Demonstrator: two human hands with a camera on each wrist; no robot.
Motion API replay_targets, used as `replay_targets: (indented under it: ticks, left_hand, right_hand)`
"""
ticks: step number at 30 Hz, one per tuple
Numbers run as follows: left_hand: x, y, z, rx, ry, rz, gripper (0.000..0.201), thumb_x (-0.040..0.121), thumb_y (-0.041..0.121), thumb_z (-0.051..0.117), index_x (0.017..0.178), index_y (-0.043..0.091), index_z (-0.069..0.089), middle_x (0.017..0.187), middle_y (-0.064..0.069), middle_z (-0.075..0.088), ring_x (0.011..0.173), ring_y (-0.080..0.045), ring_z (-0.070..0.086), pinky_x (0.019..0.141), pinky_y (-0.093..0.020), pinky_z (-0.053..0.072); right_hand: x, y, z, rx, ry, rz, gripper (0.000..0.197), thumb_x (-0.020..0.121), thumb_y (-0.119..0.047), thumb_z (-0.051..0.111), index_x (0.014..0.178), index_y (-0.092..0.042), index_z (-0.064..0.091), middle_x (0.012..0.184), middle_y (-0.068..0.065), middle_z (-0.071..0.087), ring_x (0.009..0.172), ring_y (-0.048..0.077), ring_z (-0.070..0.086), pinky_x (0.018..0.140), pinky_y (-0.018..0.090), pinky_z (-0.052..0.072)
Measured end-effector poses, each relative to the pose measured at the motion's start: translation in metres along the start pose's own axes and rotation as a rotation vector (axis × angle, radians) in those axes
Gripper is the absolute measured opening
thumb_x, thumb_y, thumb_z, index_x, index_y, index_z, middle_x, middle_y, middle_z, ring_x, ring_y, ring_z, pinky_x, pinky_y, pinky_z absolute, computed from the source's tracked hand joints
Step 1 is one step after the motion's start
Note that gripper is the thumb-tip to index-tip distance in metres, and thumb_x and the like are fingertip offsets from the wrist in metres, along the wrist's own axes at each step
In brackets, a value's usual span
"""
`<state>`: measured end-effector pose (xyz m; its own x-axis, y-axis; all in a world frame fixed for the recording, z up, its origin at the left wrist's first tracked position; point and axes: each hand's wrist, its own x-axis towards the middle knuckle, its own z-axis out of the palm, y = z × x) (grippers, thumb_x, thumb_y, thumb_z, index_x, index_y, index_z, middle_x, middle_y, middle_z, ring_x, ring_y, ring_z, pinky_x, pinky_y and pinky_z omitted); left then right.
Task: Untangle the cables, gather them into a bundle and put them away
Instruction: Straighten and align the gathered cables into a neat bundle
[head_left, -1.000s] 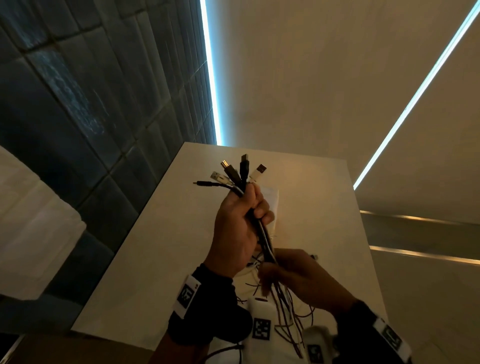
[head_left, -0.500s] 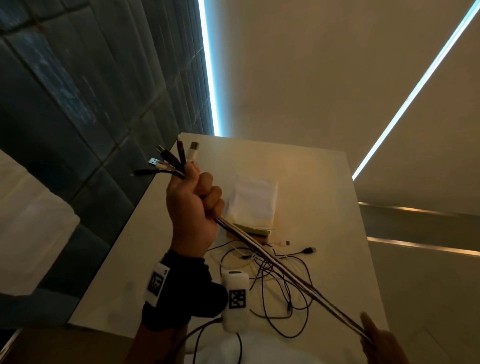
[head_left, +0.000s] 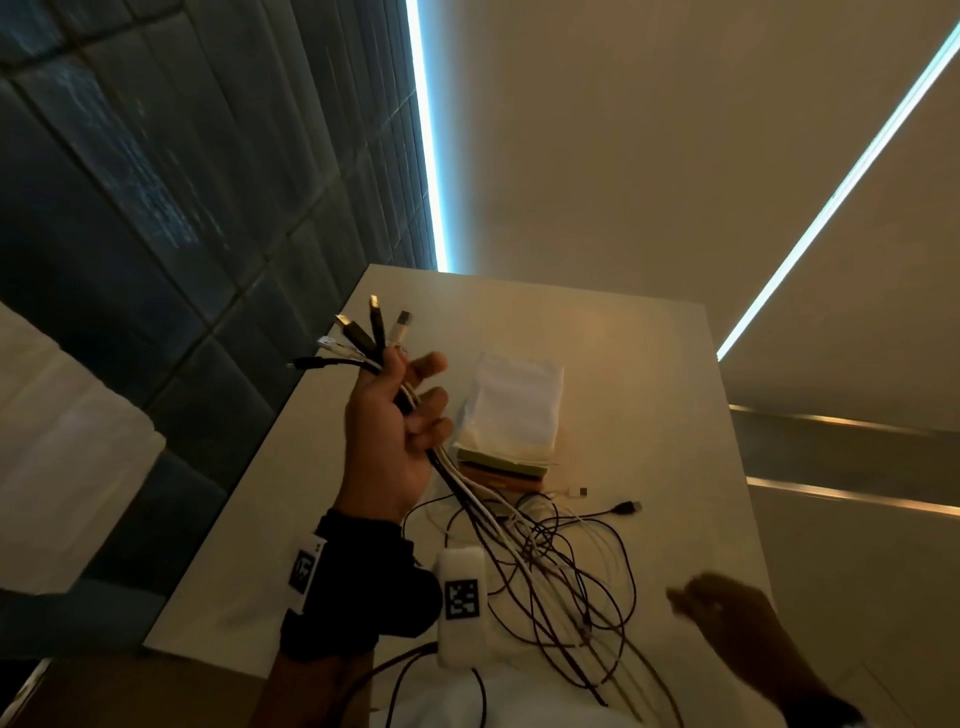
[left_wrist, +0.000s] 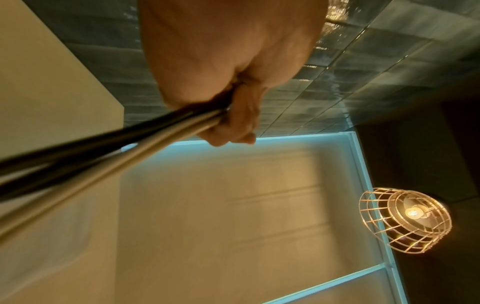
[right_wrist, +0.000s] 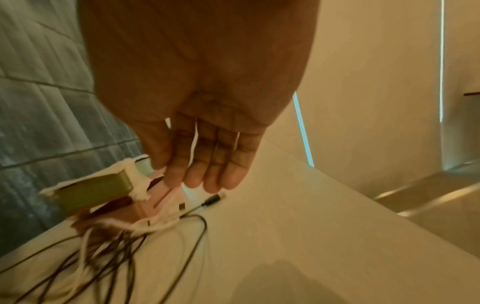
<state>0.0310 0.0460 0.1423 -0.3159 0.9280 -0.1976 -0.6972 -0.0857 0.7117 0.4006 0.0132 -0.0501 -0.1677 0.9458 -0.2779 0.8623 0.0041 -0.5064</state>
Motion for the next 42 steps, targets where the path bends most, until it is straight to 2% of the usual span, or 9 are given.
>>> replay_targets:
  ticks: [4, 9, 13, 15, 21, 26, 33, 37, 42]
  left_hand:
    - [-0.01, -0.013, 0.004, 0.064, -0.091, -0.123, 0.023, 0.103, 0.028, 0.035, 0.084, 0.019, 0.043, 0.06, 0.002, 0.049, 0.035, -0.004, 0.026, 0.034, -0.016, 0.02]
    - [-0.014, -0.016, 0.008, 0.131, -0.152, -0.172, 0.027, 0.103, 0.028, 0.032, 0.08, 0.019, 0.044, 0.053, 0.008, 0.026, 0.037, -0.004, 0.018, 0.036, -0.019, 0.012]
    - [-0.016, -0.015, 0.008, 0.14, -0.183, -0.185, 0.026, 0.102, 0.028, 0.032, 0.08, 0.018, 0.042, 0.053, 0.008, 0.026, 0.038, -0.005, 0.017, 0.038, -0.021, 0.01]
    - [-0.016, -0.017, 0.007, 0.15, -0.19, -0.183, 0.026, 0.102, 0.027, 0.032, 0.081, 0.017, 0.044, 0.053, 0.007, 0.026, 0.038, -0.005, 0.017, 0.038, -0.02, 0.011]
    - [-0.015, -0.023, 0.007, 0.141, -0.207, -0.199, 0.028, 0.103, 0.027, 0.031, 0.078, 0.018, 0.04, 0.052, 0.008, 0.026, 0.037, -0.005, 0.018, 0.037, -0.019, 0.011]
    - [-0.016, -0.023, 0.005, 0.143, -0.201, -0.199, 0.028, 0.103, 0.027, 0.032, 0.078, 0.018, 0.042, 0.052, 0.007, 0.026, 0.037, -0.005, 0.019, 0.039, -0.02, 0.01]
    - [-0.018, -0.026, 0.005, 0.234, -0.188, -0.141, 0.028, 0.103, 0.025, 0.034, 0.077, 0.018, 0.04, 0.059, 0.004, 0.026, 0.043, -0.007, 0.019, 0.042, -0.024, 0.013]
    - [-0.021, -0.033, 0.011, 0.357, -0.181, -0.096, 0.027, 0.103, 0.025, 0.037, 0.078, 0.016, 0.036, 0.061, 0.002, 0.025, 0.048, -0.01, 0.018, 0.047, -0.028, 0.014]
    - [-0.021, -0.045, 0.019, 0.523, -0.109, -0.042, 0.018, 0.102, 0.023, 0.043, 0.113, 0.01, 0.046, 0.058, 0.005, 0.025, 0.046, -0.008, 0.021, 0.042, -0.022, 0.018]
  right_hand:
    - [0.085, -0.025, -0.002, -0.01, 0.052, -0.051, 0.014, 0.089, -0.011, 0.063, 0.093, -0.023, 0.069, 0.096, -0.002, 0.064, 0.078, 0.012, 0.061, 0.071, 0.027, 0.05]
    - [0.122, -0.02, 0.029, -0.151, -0.075, -0.016, 0.042, 0.092, -0.02, 0.06, 0.133, -0.023, 0.053, 0.129, 0.005, 0.049, 0.113, 0.026, 0.054, 0.091, 0.037, 0.05]
    - [0.118, -0.013, 0.042, -0.212, -0.079, -0.007, 0.011, 0.092, -0.018, 0.056, 0.1, -0.024, 0.062, 0.103, 0.004, 0.051, 0.101, 0.028, 0.055, 0.078, 0.039, 0.052]
    - [0.115, -0.009, 0.045, -0.203, -0.074, -0.023, 0.015, 0.091, -0.013, 0.056, 0.082, -0.025, 0.054, 0.091, 0.0, 0.048, 0.091, 0.028, 0.058, 0.073, 0.041, 0.052]
    - [0.101, -0.003, 0.051, -0.197, -0.049, -0.111, 0.011, 0.09, -0.036, 0.062, 0.094, -0.026, 0.058, 0.092, -0.008, 0.045, 0.084, 0.015, 0.053, 0.064, 0.026, 0.043]
    - [0.103, -0.009, 0.049, -0.166, -0.052, -0.068, 0.018, 0.089, -0.03, 0.065, 0.084, -0.025, 0.048, 0.086, -0.006, 0.053, 0.078, 0.017, 0.055, 0.066, 0.033, 0.05]
    - [0.116, -0.073, -0.004, 0.259, 0.147, -0.127, 0.009, 0.084, -0.012, 0.072, 0.092, -0.01, 0.069, 0.085, 0.005, 0.071, 0.081, 0.022, 0.066, 0.077, 0.035, 0.054]
    - [0.107, -0.139, -0.035, 1.001, 0.121, -0.152, 0.021, 0.093, -0.013, 0.06, 0.103, 0.006, 0.06, 0.096, 0.018, 0.071, 0.095, 0.033, 0.068, 0.086, 0.043, 0.057]
    - [0.08, -0.216, -0.05, 1.247, 0.006, -0.314, 0.019, 0.099, -0.014, 0.047, 0.102, 0.001, 0.058, 0.073, 0.01, 0.055, 0.061, 0.019, 0.052, 0.059, 0.033, 0.047]
